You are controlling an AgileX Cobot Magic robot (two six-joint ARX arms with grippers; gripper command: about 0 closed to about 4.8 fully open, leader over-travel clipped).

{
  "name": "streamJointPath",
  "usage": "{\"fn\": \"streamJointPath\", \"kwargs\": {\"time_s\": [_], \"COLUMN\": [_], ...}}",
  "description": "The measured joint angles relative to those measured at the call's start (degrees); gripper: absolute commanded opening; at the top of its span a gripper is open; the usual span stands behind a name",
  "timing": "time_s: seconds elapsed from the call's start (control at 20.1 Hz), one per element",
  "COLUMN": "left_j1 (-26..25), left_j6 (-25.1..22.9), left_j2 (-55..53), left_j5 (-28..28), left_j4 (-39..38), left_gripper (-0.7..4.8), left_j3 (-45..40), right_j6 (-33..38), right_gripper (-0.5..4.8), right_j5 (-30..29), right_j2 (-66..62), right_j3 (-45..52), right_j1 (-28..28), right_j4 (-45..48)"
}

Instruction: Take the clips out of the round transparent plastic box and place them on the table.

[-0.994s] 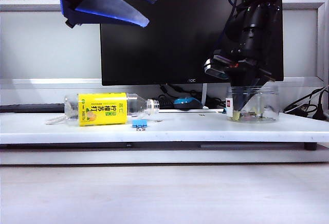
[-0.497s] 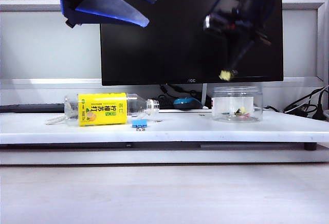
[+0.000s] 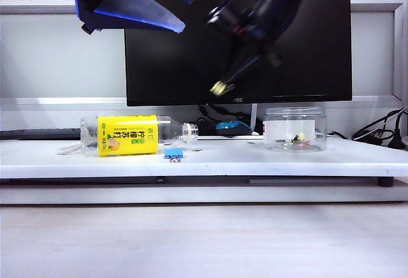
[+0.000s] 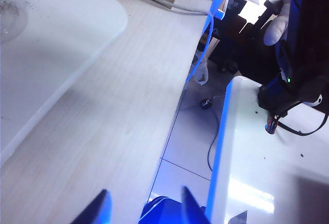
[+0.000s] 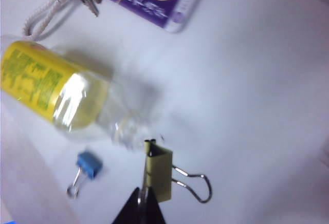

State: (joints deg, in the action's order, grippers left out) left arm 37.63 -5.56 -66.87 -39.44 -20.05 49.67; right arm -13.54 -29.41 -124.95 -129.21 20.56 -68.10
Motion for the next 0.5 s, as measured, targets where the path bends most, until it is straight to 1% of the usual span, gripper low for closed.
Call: {"fn": "streamJointPath", "kwargs": {"time_s": [0.1,0.25,0.35,0.4,0.45,0.5], "left_j1": [0.00,0.00,0.00,0.00,0.00,0.00], "left_j6": [0.00,0.00,0.00,0.00,0.00,0.00], "left_j2": [0.00,0.00,0.00,0.00,0.00,0.00], "left_j5": [0.15,2.56,2.80,2.82,2.84,2.84], "left_j4": [-0.66,-0.87,-1.03,-1.03,-1.05,-1.05], "left_gripper": [1.84,1.84,1.84,1.84,1.84,1.84], "left_j3": [0.00,0.00,0.00,0.00,0.00,0.00], "right_j6": [0.00,-0.72,-1.29,-1.57,-1.92,-1.97], "right_gripper": [-0.05,-0.02,0.42,0.99,1.33,1.44], "right_j5": [2.58,5.22,5.40,5.38,5.33,5.31], "right_j2": [-2.32,-5.44,-6.36,-6.36,-6.32,-6.32], "right_j3": [0.07,0.31,0.31,0.31,0.26,0.26], "right_j1": [0.92,1.22,1.68,1.79,1.95,1.99], "right_j4": [0.87,1.09,1.11,1.11,1.20,1.22]}}
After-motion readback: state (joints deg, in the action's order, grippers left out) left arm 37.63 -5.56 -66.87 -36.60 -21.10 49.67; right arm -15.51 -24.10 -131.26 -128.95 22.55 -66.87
